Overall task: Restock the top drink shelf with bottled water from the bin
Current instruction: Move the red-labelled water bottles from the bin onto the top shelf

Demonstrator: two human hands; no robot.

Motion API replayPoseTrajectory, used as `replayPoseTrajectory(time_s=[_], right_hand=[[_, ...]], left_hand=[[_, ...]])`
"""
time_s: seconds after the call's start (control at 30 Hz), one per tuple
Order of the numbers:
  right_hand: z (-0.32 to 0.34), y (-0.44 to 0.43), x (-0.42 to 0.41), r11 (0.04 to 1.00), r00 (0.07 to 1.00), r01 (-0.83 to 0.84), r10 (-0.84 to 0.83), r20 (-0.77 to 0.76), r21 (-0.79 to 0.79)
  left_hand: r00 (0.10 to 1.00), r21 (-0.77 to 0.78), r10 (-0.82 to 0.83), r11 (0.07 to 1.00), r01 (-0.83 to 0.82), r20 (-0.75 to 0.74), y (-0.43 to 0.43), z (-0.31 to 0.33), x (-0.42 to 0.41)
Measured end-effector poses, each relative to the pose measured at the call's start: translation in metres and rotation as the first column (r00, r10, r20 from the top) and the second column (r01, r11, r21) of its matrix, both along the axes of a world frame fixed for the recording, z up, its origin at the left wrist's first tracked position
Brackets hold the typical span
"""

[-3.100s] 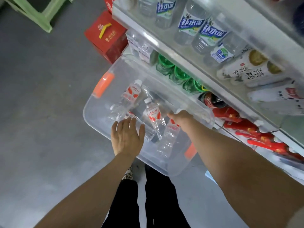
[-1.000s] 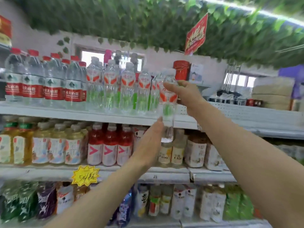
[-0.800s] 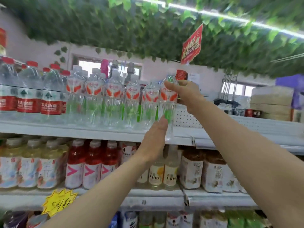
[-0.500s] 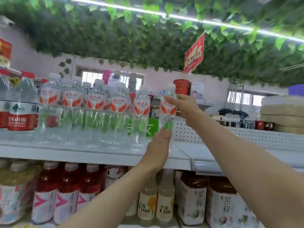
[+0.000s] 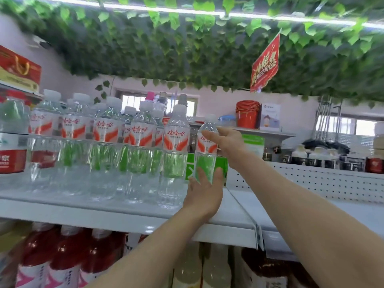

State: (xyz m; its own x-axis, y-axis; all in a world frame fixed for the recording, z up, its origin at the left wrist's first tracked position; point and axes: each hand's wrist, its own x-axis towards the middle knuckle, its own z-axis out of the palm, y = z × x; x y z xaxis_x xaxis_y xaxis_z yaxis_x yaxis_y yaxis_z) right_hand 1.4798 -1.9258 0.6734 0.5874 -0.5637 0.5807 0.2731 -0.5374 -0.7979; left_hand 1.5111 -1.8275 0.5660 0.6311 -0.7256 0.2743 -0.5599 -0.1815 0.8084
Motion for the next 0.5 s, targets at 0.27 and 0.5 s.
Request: replayPoseTrajectory(time_s=[0.27,0.5], right_hand=[[-0.002,-0.004,0.009,0.999,0.999,0.015,-0.017,-0.032,-0.048],[-0.002,-0.004,0.008,0.998,0.997,0.051,-0.053,-0.053,-0.026]], left_hand=[[1.000,-0.003,0.015,1.000,-0.015,-0.016,-0.013,-0.001,0.012],[1.000,-0.008,0.008,1.000,-0.008,0.007,-0.015,-0.004,0.015]])
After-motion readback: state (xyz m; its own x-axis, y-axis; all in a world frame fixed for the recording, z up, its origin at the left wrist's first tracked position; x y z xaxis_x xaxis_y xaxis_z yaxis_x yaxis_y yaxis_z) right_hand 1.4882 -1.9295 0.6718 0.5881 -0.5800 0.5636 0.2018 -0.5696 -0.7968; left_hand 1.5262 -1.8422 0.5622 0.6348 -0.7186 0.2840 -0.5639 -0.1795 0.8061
